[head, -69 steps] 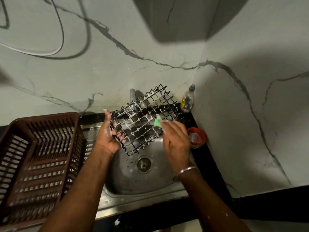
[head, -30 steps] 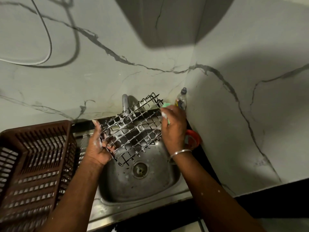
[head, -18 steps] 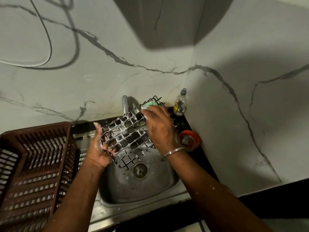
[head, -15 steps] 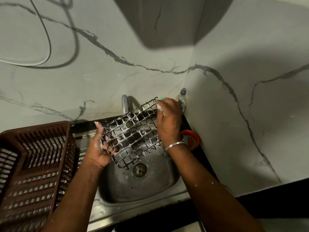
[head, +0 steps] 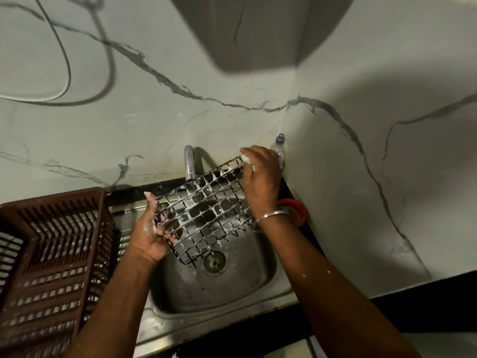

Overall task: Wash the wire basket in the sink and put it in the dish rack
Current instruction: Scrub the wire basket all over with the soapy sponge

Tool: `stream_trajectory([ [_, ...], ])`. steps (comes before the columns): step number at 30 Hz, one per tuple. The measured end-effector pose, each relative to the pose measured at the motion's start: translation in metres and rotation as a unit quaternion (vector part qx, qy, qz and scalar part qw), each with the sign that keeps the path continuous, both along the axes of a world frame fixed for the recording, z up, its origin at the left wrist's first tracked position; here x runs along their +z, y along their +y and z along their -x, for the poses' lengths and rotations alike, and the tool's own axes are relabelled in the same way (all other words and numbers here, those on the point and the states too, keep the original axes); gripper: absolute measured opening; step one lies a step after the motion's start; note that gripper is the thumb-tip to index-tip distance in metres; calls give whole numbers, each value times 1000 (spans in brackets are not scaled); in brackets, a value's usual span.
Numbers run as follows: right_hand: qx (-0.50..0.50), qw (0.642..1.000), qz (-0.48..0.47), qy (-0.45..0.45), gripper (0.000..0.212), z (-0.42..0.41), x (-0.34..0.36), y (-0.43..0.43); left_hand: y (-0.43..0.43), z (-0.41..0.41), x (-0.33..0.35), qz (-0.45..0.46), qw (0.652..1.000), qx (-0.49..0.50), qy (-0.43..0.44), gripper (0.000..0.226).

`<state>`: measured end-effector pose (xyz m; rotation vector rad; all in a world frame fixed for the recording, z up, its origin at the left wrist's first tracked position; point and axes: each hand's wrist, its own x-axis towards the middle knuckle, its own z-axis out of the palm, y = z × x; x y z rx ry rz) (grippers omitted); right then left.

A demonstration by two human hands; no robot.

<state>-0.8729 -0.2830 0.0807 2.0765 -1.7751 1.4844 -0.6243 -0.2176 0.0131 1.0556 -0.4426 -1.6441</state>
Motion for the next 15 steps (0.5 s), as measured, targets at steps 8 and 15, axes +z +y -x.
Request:
stream_trajectory([
  [8, 52, 997, 18, 45, 26, 7, -28, 20, 0, -1, 6, -1, 999, 11, 46, 94],
  [15, 50, 996, 4, 72, 27, 11, -41, 30, -5, 2, 17, -22, 999, 26, -26, 131],
])
